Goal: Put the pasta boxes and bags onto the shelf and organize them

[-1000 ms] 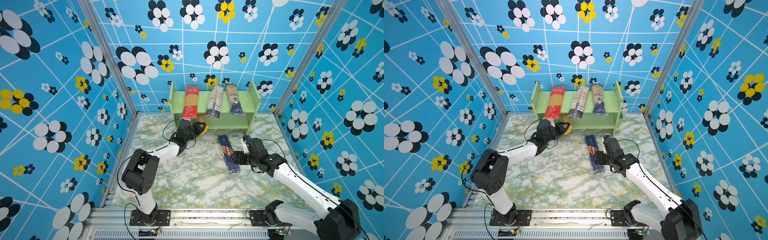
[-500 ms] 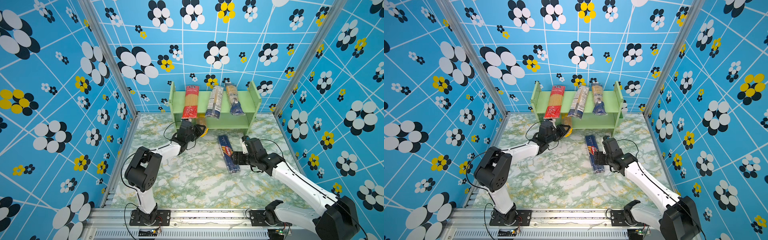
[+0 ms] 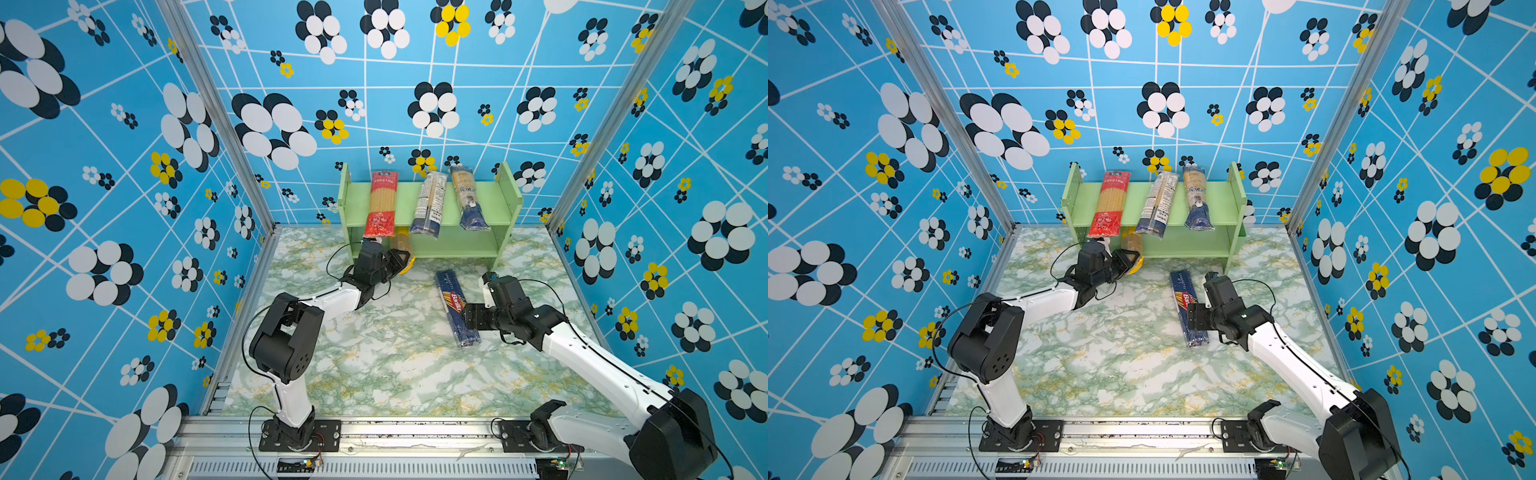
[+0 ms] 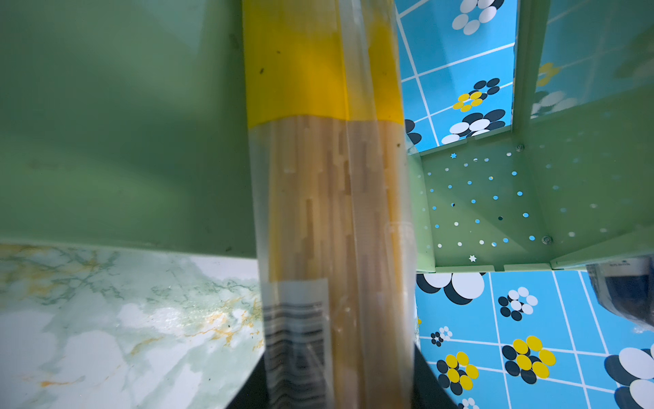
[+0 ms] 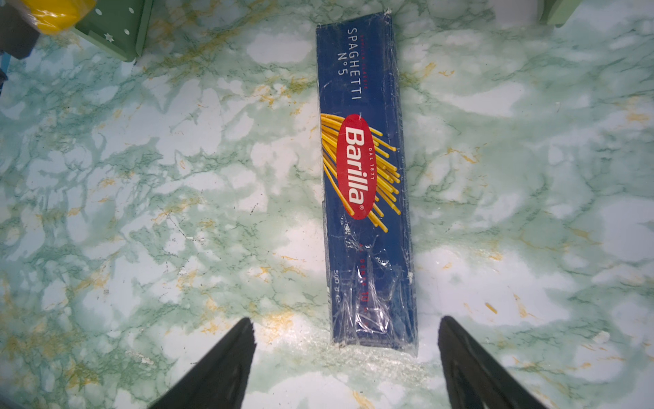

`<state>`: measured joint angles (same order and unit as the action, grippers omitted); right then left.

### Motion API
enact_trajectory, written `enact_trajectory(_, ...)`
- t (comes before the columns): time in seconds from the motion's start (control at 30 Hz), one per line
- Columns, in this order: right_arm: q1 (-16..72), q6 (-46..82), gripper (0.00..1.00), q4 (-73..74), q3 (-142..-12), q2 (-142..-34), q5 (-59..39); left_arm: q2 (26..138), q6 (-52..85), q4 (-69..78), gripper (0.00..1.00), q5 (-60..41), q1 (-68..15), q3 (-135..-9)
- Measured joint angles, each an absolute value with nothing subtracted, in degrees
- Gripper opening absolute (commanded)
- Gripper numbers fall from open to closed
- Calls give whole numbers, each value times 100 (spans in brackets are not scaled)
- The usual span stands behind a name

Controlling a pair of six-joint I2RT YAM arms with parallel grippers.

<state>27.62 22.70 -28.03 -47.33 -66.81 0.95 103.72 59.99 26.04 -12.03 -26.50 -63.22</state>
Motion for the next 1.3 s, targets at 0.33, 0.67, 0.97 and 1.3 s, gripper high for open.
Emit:
enact_trajectory(0.33, 2757, 2209, 84, -2803, -4733, -6696, 93, 10372, 5999, 2606, 31, -1201, -2646, -6322)
enact_trajectory(0.67, 2735, 2187, 84, -2803, -4733, -6694, 89, 10372, 5968, 2569, 33, -1164, -2648, -6322)
enact_trajectory(0.97, 2733, 2185, 84, -2803, -4733, -6694, 71, 10372, 5601, 2152, 33, -963, -2659, -6486)
enact_trajectory(1.3, 2714, 2182, 85, -2803, -4733, -6694, 51, 10372, 5404, 2088, 39, -895, -2663, -6510)
